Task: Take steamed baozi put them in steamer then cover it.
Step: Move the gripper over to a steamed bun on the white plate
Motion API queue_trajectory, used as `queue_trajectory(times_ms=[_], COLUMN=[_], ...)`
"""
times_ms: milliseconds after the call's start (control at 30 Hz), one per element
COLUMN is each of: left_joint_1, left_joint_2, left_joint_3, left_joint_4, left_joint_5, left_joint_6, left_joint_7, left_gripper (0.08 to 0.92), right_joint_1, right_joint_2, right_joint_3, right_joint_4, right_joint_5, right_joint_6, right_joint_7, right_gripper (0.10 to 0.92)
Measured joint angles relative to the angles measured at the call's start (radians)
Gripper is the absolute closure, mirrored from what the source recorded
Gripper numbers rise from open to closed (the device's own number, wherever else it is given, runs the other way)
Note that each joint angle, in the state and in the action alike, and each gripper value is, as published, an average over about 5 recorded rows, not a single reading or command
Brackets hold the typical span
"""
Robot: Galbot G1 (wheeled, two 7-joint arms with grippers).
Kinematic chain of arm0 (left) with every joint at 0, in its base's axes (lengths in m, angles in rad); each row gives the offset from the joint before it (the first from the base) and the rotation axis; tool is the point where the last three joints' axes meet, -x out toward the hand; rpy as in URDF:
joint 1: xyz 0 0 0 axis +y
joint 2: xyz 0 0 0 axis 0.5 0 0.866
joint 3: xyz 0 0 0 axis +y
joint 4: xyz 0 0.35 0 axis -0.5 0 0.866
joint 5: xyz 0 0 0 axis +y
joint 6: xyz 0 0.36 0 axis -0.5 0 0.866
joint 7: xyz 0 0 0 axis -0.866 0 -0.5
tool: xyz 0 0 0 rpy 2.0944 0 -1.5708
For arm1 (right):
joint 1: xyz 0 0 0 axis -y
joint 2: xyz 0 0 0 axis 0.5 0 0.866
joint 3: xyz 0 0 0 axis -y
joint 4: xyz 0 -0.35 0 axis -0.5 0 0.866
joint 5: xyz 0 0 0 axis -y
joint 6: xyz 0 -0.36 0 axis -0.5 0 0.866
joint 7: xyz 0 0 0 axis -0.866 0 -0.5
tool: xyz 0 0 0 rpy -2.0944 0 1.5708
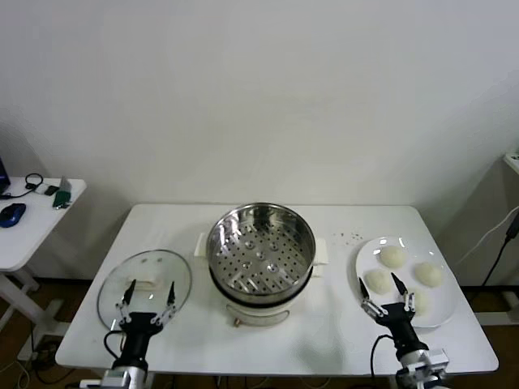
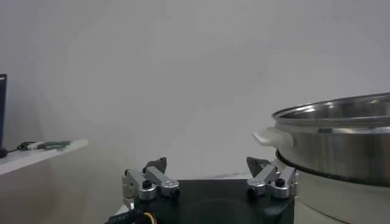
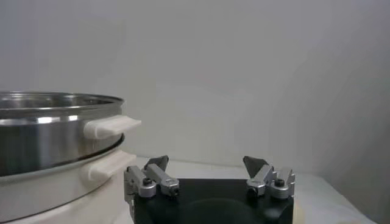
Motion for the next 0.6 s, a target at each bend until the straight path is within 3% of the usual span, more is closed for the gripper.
queue_trajectory(times_ms=[267, 600], left_joint_1=[0.009, 0.024], left_joint_2=[0.018, 0.041], left_joint_3=[0.014, 0.035], left_joint_4=[-0.004, -0.025], left_joint_5=[0.007, 0.014], left_joint_6=[0.010, 0.016], left_joint_7=[-0.026, -0.035], left_gripper=[0.177, 0.177], right_joint_1=[0.088, 0.341], right_joint_2=[-0.212, -0.542], right_joint_3=[0.012, -0.092], right_joint_4=[-0.047, -0.233], right_joint_5=[-0.033, -0.160], right_joint_6=[-0.112, -0.160], right_joint_7=[-0.179, -0.574], right_gripper=[0.203, 0.203])
